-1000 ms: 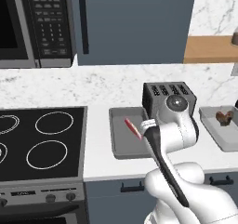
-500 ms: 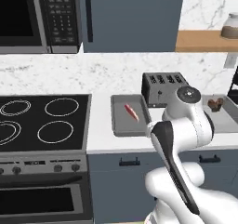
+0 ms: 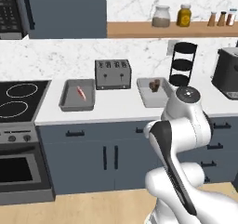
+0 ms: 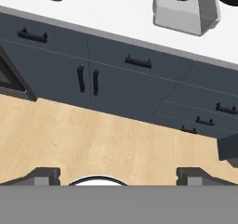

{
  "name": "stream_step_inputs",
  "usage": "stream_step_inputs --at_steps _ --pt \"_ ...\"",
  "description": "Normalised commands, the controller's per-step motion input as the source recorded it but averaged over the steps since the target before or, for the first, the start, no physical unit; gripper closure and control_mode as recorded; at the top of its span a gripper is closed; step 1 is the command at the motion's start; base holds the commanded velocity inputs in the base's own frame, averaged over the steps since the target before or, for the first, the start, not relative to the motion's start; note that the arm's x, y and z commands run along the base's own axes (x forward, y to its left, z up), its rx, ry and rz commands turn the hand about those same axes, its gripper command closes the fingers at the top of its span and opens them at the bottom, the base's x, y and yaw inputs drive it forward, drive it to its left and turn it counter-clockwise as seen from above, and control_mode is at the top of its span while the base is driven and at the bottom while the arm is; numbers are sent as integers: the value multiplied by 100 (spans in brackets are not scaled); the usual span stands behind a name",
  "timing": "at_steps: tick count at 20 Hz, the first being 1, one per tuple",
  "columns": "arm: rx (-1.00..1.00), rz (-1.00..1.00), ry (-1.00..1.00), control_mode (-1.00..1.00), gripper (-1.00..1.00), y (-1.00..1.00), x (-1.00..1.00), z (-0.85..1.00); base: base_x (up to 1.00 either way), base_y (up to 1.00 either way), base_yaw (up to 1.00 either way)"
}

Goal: Place one lemon wedge and one steak in each tupperware on the nearby counter, to pack two identical lunches.

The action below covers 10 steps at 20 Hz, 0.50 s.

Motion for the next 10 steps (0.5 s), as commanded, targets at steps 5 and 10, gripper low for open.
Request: stream_step_inputs --at_steps 5,10 --pt "0 0 0 100 -100 0 0 0 -71 -100 -13" --pt "0 0 0 100 -100 0 0 0 -67 -100 -21"
